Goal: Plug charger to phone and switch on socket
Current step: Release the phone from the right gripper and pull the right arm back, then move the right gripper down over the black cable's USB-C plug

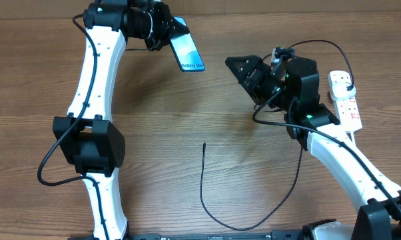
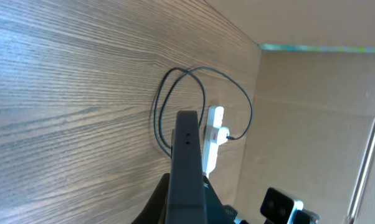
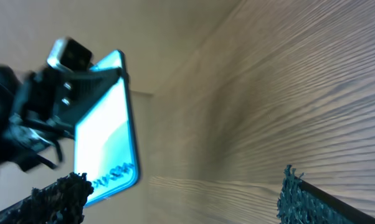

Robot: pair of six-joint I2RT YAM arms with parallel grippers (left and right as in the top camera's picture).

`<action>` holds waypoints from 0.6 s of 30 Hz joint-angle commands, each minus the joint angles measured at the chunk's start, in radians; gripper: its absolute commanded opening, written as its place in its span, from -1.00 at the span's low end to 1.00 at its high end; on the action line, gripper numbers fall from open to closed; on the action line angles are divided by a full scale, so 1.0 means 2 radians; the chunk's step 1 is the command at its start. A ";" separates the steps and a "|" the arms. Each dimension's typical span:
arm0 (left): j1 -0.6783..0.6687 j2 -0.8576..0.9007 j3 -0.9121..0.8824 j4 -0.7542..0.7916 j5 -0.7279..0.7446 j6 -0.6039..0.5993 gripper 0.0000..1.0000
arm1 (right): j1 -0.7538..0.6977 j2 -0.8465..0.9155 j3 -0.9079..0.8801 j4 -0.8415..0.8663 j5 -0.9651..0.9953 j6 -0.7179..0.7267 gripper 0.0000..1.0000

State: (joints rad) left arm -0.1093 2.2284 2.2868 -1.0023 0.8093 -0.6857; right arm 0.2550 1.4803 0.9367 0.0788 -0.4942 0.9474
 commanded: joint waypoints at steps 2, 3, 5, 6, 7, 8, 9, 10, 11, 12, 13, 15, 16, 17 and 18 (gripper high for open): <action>0.000 -0.016 0.010 0.002 0.034 0.051 -0.92 | -0.002 -0.005 0.013 -0.013 -0.004 -0.074 1.00; 0.000 -0.016 0.010 0.002 0.039 0.058 -0.92 | -0.002 -0.005 0.014 -0.017 -0.004 -0.082 0.99; 0.000 -0.016 0.010 0.002 0.042 0.066 -0.92 | -0.002 -0.005 0.019 -0.031 -0.001 -0.096 1.00; 0.000 -0.016 0.010 0.001 0.044 0.069 -0.92 | -0.002 -0.005 0.023 -0.043 0.002 -0.101 1.00; 0.000 -0.016 0.010 0.001 0.047 0.073 -0.92 | -0.002 -0.005 0.029 -0.057 0.008 -0.109 1.00; 0.000 -0.016 0.010 0.001 0.052 0.078 -0.92 | -0.002 -0.005 0.036 -0.075 0.015 -0.116 1.00; 0.000 -0.016 0.010 0.001 0.054 0.082 -0.92 | -0.002 -0.005 0.045 -0.094 0.021 -0.126 1.00; 0.000 -0.016 0.010 0.000 0.054 0.082 -0.92 | -0.001 -0.005 0.055 -0.116 0.028 -0.137 0.99; 0.000 -0.016 0.010 -0.002 0.054 0.084 -0.92 | -0.001 -0.005 0.068 -0.144 0.038 -0.150 0.99; 0.000 -0.016 0.010 -0.004 0.054 0.088 -0.92 | -0.001 -0.005 0.080 -0.170 0.048 -0.161 1.00; 0.000 -0.016 0.010 -0.006 0.054 0.093 -0.92 | -0.001 -0.005 0.092 -0.195 0.060 -0.170 0.99; 0.000 -0.016 0.010 -0.009 0.054 0.101 -0.92 | -0.001 -0.005 0.117 -0.248 0.084 -0.187 1.00; 0.000 -0.016 0.010 -0.010 0.054 0.101 -0.92 | -0.001 -0.005 0.129 -0.272 0.094 -0.194 1.00; 0.000 -0.016 0.010 -0.009 0.054 0.101 -0.92 | -0.001 -0.005 0.140 -0.294 0.102 -0.203 1.00; 0.000 -0.016 0.010 -0.009 0.054 0.101 -0.92 | -0.001 -0.005 0.150 -0.315 0.109 -0.210 1.00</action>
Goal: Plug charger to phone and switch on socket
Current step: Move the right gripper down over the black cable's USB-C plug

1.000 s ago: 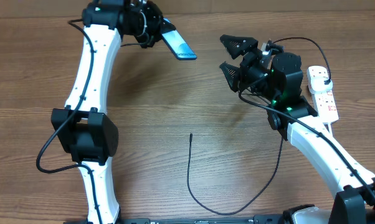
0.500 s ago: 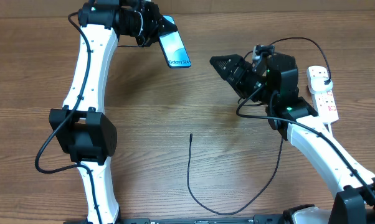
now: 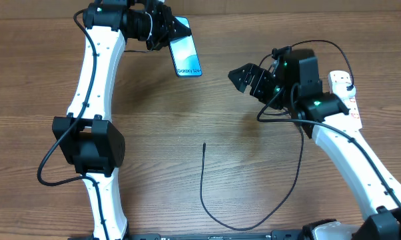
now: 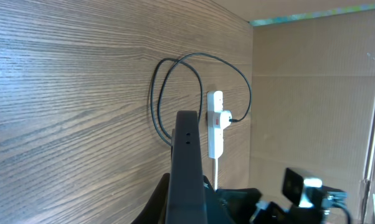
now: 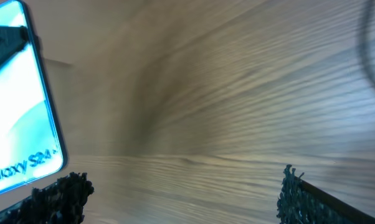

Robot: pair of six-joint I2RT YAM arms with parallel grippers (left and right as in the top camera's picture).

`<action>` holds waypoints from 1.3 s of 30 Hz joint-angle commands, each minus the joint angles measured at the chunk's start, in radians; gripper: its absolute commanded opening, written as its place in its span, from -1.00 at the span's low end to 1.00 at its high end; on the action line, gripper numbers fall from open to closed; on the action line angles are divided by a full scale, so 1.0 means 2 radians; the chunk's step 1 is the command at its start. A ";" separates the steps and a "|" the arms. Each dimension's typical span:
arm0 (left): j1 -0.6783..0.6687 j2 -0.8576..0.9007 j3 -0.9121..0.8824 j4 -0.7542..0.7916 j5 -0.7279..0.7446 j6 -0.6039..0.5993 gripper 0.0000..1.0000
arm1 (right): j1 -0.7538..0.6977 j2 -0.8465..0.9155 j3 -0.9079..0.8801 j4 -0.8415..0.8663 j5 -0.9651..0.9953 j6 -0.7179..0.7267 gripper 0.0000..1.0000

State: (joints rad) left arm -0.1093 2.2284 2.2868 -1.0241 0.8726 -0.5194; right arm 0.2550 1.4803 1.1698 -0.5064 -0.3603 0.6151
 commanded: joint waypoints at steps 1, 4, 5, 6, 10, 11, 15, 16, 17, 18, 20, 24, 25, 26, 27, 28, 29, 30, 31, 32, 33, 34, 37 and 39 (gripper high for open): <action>0.000 -0.016 0.010 0.002 0.022 0.018 -0.92 | -0.001 -0.005 0.042 -0.041 0.048 -0.049 1.00; 0.000 -0.016 0.010 0.002 0.022 0.024 -0.92 | -0.001 -0.005 0.059 -0.091 0.068 -0.051 1.00; 0.000 -0.016 0.010 0.002 0.022 0.024 -0.92 | -0.001 -0.005 0.061 -0.104 0.071 -0.052 1.00; 0.000 -0.016 0.010 0.002 0.022 0.024 -0.92 | -0.001 -0.005 0.061 -0.114 0.071 -0.057 1.00; 0.000 -0.016 0.010 0.002 0.022 0.027 -0.92 | -0.001 -0.005 0.061 -0.162 0.087 -0.064 1.00; 0.000 -0.016 0.010 0.002 0.022 0.031 -0.92 | 0.001 -0.005 0.061 -0.175 0.095 -0.066 1.00; 0.000 -0.016 0.010 0.003 0.022 0.046 -0.92 | 0.015 -0.005 0.061 -0.219 0.130 -0.075 1.00; 0.000 -0.016 0.010 0.004 0.021 0.048 -0.92 | 0.022 -0.005 0.061 -0.229 0.143 -0.075 1.00; 0.000 -0.016 0.010 0.005 0.021 0.049 -0.92 | 0.028 -0.005 0.061 -0.236 0.152 -0.075 0.99; 0.000 -0.016 0.010 0.006 0.020 0.049 -0.92 | 0.036 -0.005 0.061 -0.241 0.165 -0.075 1.00; 0.000 -0.016 0.010 0.010 0.021 0.054 -0.92 | 0.051 -0.003 0.060 -0.248 0.181 -0.075 1.00; 0.000 -0.016 0.010 0.014 0.021 0.066 -0.92 | 0.087 0.008 0.057 -0.261 0.197 -0.072 0.99; 0.000 -0.016 0.010 0.015 0.021 0.066 -0.92 | 0.095 0.011 0.053 -0.260 0.198 -0.066 1.00; 0.000 -0.016 0.010 0.016 0.021 0.066 -0.92 | 0.102 0.016 0.050 -0.260 0.204 -0.053 1.00; 0.000 -0.016 0.010 0.017 0.021 0.066 -0.92 | 0.110 0.022 0.047 -0.261 0.207 -0.044 0.99; 0.002 -0.016 0.010 0.019 0.021 0.066 -0.92 | 0.116 0.028 0.046 -0.259 0.206 -0.041 1.00; 0.002 -0.016 0.010 0.020 0.021 0.066 -0.92 | 0.124 0.036 0.046 -0.260 0.206 -0.033 1.00; 0.005 -0.016 0.010 0.023 0.021 0.065 -0.91 | 0.130 0.043 0.046 -0.258 0.205 -0.029 1.00; 0.007 -0.016 0.010 0.026 0.021 0.065 -0.91 | 0.138 0.052 0.046 -0.256 0.204 -0.024 0.99; 0.009 -0.016 0.010 0.029 0.021 0.063 -0.92 | 0.144 0.059 0.046 -0.254 0.204 -0.021 1.00; 0.012 -0.016 0.010 0.031 0.021 0.060 -0.91 | 0.152 0.067 0.046 -0.250 0.202 -0.021 1.00; 0.014 -0.016 0.010 0.033 0.021 0.057 -0.91 | 0.159 0.075 0.046 -0.246 0.202 -0.022 1.00; 0.023 -0.016 0.010 0.032 0.023 0.055 -0.91 | 0.182 0.098 0.046 -0.235 0.202 -0.019 1.00; 0.027 -0.016 0.010 0.030 0.023 0.056 -0.91 | 0.197 0.113 0.046 -0.231 0.202 -0.013 1.00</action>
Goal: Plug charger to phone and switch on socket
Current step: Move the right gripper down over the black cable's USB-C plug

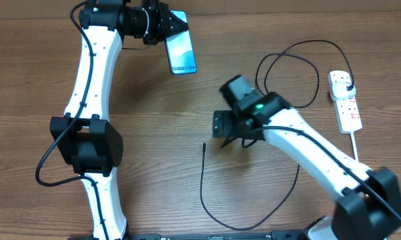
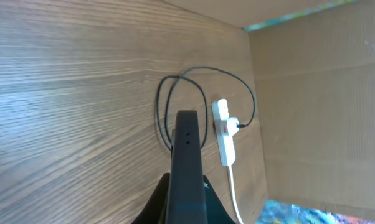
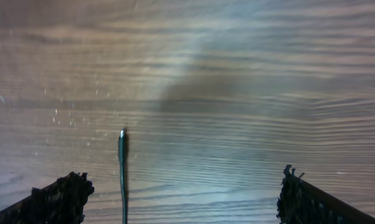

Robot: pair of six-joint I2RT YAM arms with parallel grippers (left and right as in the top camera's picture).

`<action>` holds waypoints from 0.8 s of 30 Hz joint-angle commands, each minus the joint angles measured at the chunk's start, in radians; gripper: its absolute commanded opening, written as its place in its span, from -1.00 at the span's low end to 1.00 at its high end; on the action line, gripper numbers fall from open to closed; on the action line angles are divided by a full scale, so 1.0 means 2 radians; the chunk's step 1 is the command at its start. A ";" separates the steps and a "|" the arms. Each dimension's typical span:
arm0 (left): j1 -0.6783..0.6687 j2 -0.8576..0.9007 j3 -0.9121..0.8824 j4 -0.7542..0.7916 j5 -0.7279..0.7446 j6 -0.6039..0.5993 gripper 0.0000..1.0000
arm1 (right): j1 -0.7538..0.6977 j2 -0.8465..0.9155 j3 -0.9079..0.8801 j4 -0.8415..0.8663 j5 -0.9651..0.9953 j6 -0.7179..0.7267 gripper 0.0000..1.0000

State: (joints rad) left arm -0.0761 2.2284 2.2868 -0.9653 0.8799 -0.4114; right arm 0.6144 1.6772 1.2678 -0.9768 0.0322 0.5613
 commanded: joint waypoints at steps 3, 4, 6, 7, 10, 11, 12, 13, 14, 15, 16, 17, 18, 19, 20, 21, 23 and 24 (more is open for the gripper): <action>0.015 -0.016 0.010 -0.004 0.019 0.002 -0.92 | 0.037 0.035 -0.003 0.005 0.006 0.037 1.00; 0.015 -0.016 0.010 -0.005 0.019 0.002 -0.92 | 0.044 0.040 -0.003 0.005 0.006 0.043 1.00; 0.016 -0.016 0.010 -0.005 0.019 0.002 -0.92 | 0.056 0.050 -0.003 0.007 0.006 0.053 0.97; 0.016 -0.016 0.010 -0.005 0.019 0.002 -0.91 | 0.064 0.053 -0.003 0.008 0.006 0.059 0.95; 0.016 -0.016 0.010 -0.005 0.019 0.002 -0.91 | 0.080 0.055 -0.003 0.017 0.011 0.080 0.92; 0.016 -0.016 0.010 -0.005 0.019 0.002 -0.92 | 0.085 0.055 -0.003 0.021 0.014 0.089 0.91; 0.016 -0.016 0.010 -0.005 0.019 0.002 -0.91 | 0.090 0.055 -0.003 0.025 0.015 0.096 0.91; 0.016 -0.016 0.010 -0.005 0.019 0.002 -0.91 | 0.094 0.057 -0.003 0.028 0.018 0.105 0.91; 0.016 -0.016 0.010 -0.005 0.019 0.002 -0.92 | 0.096 0.057 -0.003 0.028 0.021 0.111 0.91; 0.016 -0.016 0.010 -0.005 0.019 0.002 -0.91 | 0.097 0.059 -0.003 0.028 0.023 0.119 0.91; 0.016 -0.016 0.010 -0.005 0.019 0.002 -0.91 | 0.097 0.060 -0.003 0.027 0.023 0.124 0.91; 0.016 -0.016 0.010 -0.005 0.019 0.002 -0.92 | 0.097 0.062 -0.003 0.027 0.023 0.128 0.90; 0.016 -0.016 0.010 -0.005 0.019 0.002 -0.92 | 0.097 0.064 -0.003 0.027 0.025 0.132 0.89; 0.016 -0.016 0.010 -0.005 0.019 0.002 -0.92 | 0.097 0.066 -0.003 0.026 0.029 0.139 0.87; 0.016 -0.016 0.010 -0.005 0.019 0.002 -0.92 | 0.097 0.067 -0.003 0.024 0.033 0.141 0.84; 0.016 -0.016 0.010 -0.005 0.019 0.002 -0.92 | 0.097 0.069 -0.003 0.024 0.036 0.142 0.83; 0.016 -0.016 0.010 -0.004 0.019 0.002 -0.91 | 0.098 0.073 -0.003 0.024 0.036 0.142 0.81; 0.016 -0.016 0.010 -0.003 0.019 0.002 -0.91 | 0.098 0.075 -0.003 0.023 0.036 0.142 0.81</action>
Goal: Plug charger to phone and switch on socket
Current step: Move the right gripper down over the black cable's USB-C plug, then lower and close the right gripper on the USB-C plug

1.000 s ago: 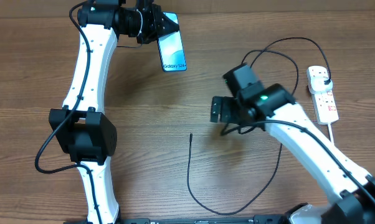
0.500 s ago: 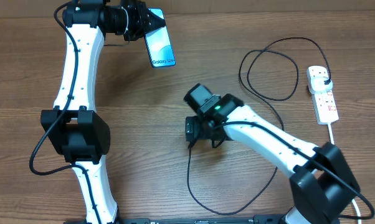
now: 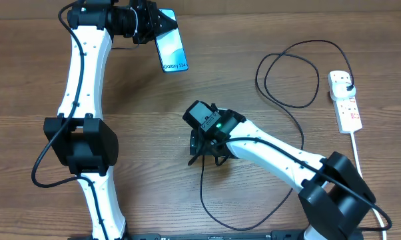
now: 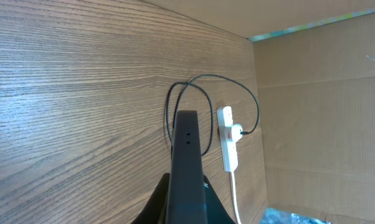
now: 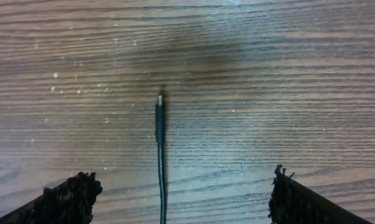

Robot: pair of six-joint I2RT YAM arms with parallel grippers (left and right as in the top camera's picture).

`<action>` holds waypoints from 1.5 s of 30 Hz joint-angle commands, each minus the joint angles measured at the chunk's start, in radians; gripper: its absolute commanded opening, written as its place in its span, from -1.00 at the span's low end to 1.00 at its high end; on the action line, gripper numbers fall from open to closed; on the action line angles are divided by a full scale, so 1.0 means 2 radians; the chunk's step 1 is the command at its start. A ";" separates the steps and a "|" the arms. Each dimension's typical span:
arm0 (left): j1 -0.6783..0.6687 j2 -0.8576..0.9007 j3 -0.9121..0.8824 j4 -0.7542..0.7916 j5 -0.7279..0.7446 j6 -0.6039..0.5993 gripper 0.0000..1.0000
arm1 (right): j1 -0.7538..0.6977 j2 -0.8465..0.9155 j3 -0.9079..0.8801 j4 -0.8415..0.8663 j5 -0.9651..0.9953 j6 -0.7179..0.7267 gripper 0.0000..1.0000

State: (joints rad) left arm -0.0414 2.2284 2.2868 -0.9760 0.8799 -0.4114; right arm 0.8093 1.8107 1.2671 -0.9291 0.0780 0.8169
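My left gripper (image 3: 152, 23) is shut on a phone (image 3: 170, 49) with a lit blue screen, held in the air above the far left of the table; in the left wrist view the phone (image 4: 186, 168) shows edge-on as a dark slab. The black charger cable (image 3: 202, 187) lies on the wood, its free plug end (image 5: 160, 98) pointing away from me. My right gripper (image 3: 204, 155) stands open right over that end, its fingertips (image 5: 72, 196) wide on either side of the cable (image 5: 161, 168). The white socket strip (image 3: 343, 100) lies at the far right with the charger plugged in.
The cable loops (image 3: 287, 73) lie between the middle of the table and the socket strip (image 4: 228, 137). A cardboard wall (image 4: 324, 99) stands behind the strip. The wooden table (image 3: 140, 120) carries nothing else in view.
My right gripper has moved left and nearer, from beside the cable's free end to straddling it, still open. The left arm shifted the phone slightly left.
My right gripper was open high up near the socket strip, facing the phone held by the left gripper. It then stood lower over the middle of the table beside the cable tip, and now the cable lies between its open fingers. The left gripper kept hold of the phone throughout.
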 commanded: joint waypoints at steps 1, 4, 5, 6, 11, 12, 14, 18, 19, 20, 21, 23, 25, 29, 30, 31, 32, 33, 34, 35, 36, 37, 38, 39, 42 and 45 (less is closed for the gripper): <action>-0.002 -0.016 0.010 0.004 0.019 0.002 -0.91 | 0.001 0.010 -0.003 -0.001 0.014 0.014 0.81; -0.002 -0.016 0.010 0.005 0.019 0.002 -0.92 | 0.004 0.019 0.001 -0.006 0.018 0.014 0.81; -0.002 -0.016 0.010 0.005 0.019 0.002 -0.92 | 0.005 0.022 0.003 -0.008 0.019 0.014 0.81; -0.002 -0.016 0.010 0.005 0.019 0.002 -0.92 | 0.005 0.024 0.006 -0.011 0.021 0.014 0.81; -0.002 -0.016 0.010 0.005 0.019 0.002 -0.92 | 0.012 0.027 0.011 -0.014 0.027 0.014 0.81; -0.002 -0.016 0.010 0.005 0.019 0.002 -0.92 | 0.014 0.027 0.011 -0.015 0.028 0.014 0.81; -0.002 -0.016 0.010 0.005 0.019 0.002 -0.92 | 0.018 0.029 0.012 -0.018 0.028 0.014 0.81; -0.002 -0.016 0.010 0.005 0.019 0.002 -0.91 | 0.022 0.041 0.013 -0.023 0.022 0.012 0.81; -0.002 -0.016 0.010 0.005 0.019 0.002 -0.92 | 0.022 0.047 0.016 -0.024 0.020 0.010 0.81; -0.002 -0.016 0.010 0.005 0.019 0.002 -0.92 | 0.022 0.052 0.022 -0.029 0.020 0.010 0.81; -0.002 -0.016 0.010 0.005 0.019 0.002 -0.91 | 0.022 0.059 0.029 -0.035 0.020 0.008 0.81; -0.002 -0.016 0.010 0.004 0.019 0.002 -0.92 | 0.024 0.070 0.043 -0.042 0.020 -0.001 0.80; -0.002 -0.016 0.010 0.004 0.019 0.002 -0.91 | 0.028 0.078 0.052 -0.047 0.023 -0.004 0.80; -0.002 -0.016 0.010 0.005 0.019 0.002 -0.92 | 0.037 0.089 0.063 -0.051 0.028 -0.007 0.79; -0.002 -0.016 0.010 0.005 0.019 0.002 -0.92 | 0.037 0.090 0.065 -0.053 0.028 -0.007 0.79; -0.002 -0.016 0.010 0.004 0.019 0.002 -0.91 | 0.037 0.092 0.066 -0.053 0.028 -0.006 0.79; -0.002 -0.016 0.010 0.004 0.019 0.002 -0.92 | 0.037 0.092 0.066 -0.053 0.028 -0.006 0.79; -0.002 -0.016 0.010 0.005 0.019 0.002 -0.91 | 0.037 0.092 0.066 -0.053 0.028 -0.005 0.79; -0.002 -0.016 0.010 0.005 0.018 0.002 -0.91 | 0.037 0.092 0.066 -0.052 0.028 -0.005 0.75; -0.002 -0.016 0.010 0.005 0.018 0.002 -0.92 | 0.037 0.092 0.067 -0.051 0.028 -0.005 0.72; -0.002 -0.016 0.010 0.005 0.017 0.002 -0.91 | 0.037 0.092 0.067 -0.049 0.028 -0.005 0.65; -0.002 -0.016 0.010 0.005 0.017 0.002 -0.91 | 0.037 0.092 0.067 -0.047 0.027 -0.005 0.52; -0.002 -0.016 0.010 0.004 0.017 0.002 -0.92 | 0.037 0.092 0.067 -0.044 0.026 -0.005 0.38; -0.002 -0.016 0.010 0.004 0.017 0.002 -0.91 | 0.037 0.092 0.067 -0.043 0.025 -0.005 0.32; -0.002 -0.016 0.010 0.005 0.017 0.002 -0.92 | 0.037 0.096 0.068 -0.039 0.020 -0.016 0.28; -0.001 -0.016 0.010 0.004 0.017 0.002 -0.91 | 0.036 0.103 0.068 -0.038 0.017 -0.018 0.28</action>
State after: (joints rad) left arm -0.0414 2.2284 2.2868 -0.9726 0.8799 -0.4114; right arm 0.8818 1.9923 1.3746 -1.0080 0.1116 0.7956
